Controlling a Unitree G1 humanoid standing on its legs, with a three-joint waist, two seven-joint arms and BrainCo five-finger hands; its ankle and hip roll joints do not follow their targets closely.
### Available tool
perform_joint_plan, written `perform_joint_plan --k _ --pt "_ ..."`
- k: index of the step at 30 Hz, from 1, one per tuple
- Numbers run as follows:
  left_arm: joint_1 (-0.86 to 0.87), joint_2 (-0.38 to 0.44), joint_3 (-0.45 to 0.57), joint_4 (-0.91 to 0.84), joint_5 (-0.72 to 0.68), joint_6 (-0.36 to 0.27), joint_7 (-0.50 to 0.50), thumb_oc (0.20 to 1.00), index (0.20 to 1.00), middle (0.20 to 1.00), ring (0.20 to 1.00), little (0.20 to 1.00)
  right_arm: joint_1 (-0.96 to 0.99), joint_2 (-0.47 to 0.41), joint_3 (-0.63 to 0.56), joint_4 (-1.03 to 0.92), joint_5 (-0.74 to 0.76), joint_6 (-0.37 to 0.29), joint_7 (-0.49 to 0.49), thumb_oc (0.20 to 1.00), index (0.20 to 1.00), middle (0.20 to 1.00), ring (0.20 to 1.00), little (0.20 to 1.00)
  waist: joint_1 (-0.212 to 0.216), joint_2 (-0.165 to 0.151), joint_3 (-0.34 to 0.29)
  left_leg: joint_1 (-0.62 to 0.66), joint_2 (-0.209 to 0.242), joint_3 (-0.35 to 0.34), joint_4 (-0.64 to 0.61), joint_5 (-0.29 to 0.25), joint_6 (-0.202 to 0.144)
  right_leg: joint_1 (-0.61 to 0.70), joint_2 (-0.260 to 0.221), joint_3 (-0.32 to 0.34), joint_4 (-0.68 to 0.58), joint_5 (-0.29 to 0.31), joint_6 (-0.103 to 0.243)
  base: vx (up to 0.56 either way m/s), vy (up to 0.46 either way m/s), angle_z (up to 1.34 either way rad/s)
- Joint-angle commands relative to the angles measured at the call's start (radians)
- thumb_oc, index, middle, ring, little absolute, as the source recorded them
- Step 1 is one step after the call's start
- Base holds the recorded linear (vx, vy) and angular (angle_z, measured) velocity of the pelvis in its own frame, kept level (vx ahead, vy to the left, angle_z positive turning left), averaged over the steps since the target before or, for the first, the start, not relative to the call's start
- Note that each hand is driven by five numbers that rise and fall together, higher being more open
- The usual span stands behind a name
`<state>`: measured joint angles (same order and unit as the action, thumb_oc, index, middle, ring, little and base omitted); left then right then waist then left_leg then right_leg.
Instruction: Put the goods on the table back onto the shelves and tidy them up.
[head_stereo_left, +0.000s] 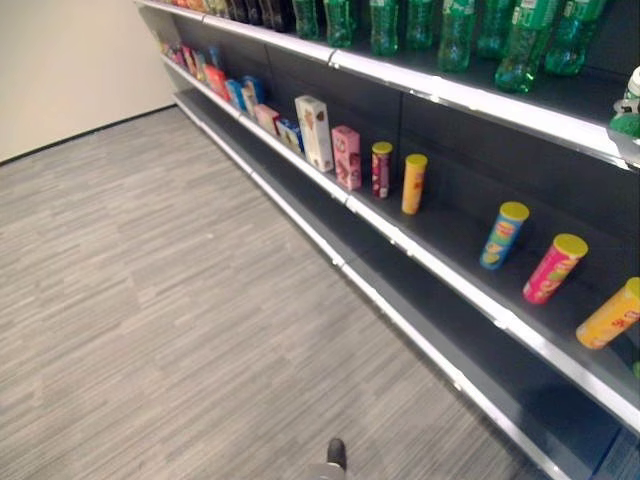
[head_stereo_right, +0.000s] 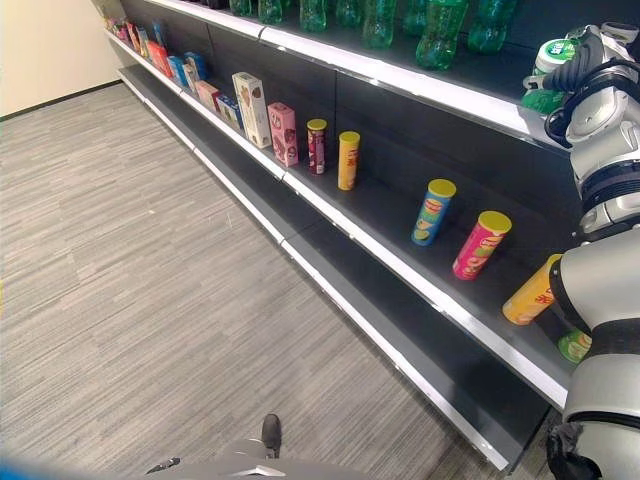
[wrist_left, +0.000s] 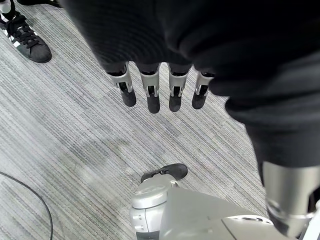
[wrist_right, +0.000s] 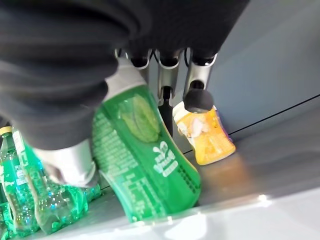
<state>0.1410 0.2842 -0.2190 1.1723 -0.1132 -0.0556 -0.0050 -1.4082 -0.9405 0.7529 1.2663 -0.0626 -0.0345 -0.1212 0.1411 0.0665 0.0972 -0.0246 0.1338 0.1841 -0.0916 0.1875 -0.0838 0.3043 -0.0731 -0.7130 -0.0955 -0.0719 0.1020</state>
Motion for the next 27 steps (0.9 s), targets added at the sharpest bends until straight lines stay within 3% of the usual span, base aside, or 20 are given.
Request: perform_joint_plan --k 1,24,25,26,27 --pt "-0.049 0.041 -0.031 0.001 -0.001 -0.015 0.010 1.000 1.000 1.000 1.000 1.000 -0.081 -0.024 0.083 -0.014 -0.018 -0.017 -0.007 0.200 0.200 0.200 0.200 0.200 0.020 -0.034 0.002 0.055 0.104 0.042 0.028 0.058 -0.172 -0.038 -0.039 0.088 0.088 -0.101 -0.035 0.00 0.000 0.00" --pt "-0.035 0.041 -0.023 -0.005 0.000 -0.018 0.012 1.000 1.000 1.000 1.000 1.000 -0.029 -0.028 0.054 -0.015 -0.011 -0.018 -0.005 0.200 0.200 0.200 0.200 0.200 0.022 -0.053 -0.001 0.068 0.115 0.064 0.030 0.035 -0.166 -0.036 -0.028 0.107 0.074 -0.097 -0.036 0.00 -0.005 -0.02" --pt "-0.035 0.041 -0.023 -0.005 0.000 -0.018 0.012 1.000 1.000 1.000 1.000 1.000 -0.029 -0.028 0.054 -0.015 -0.012 -0.019 -0.006 0.868 0.868 0.868 0.868 0.868 0.022 -0.053 -0.001 0.068 0.115 0.064 0.030 0.035 -0.166 -0.036 -0.028 0.107 0.073 -0.096 -0.036 0.00 0.000 0.00" --pt "-0.034 0.041 -0.022 -0.004 0.000 -0.018 0.013 1.000 1.000 1.000 1.000 1.000 -0.033 -0.026 0.055 -0.014 -0.015 -0.018 -0.010 1.000 1.000 1.000 1.000 1.000 0.022 -0.054 0.000 0.068 0.114 0.065 0.030 0.034 -0.166 -0.037 -0.027 0.108 0.073 -0.094 -0.035 0.00 0.000 0.00" --pt "-0.033 0.041 -0.023 -0.005 0.001 -0.019 0.014 1.000 1.000 1.000 1.000 1.000 -0.036 -0.027 0.055 -0.014 -0.016 -0.018 -0.014 1.000 1.000 1.000 1.000 1.000 0.021 -0.054 0.000 0.069 0.114 0.065 0.028 0.033 -0.166 -0.037 -0.028 0.108 0.072 -0.093 -0.034 0.00 0.000 0.00"
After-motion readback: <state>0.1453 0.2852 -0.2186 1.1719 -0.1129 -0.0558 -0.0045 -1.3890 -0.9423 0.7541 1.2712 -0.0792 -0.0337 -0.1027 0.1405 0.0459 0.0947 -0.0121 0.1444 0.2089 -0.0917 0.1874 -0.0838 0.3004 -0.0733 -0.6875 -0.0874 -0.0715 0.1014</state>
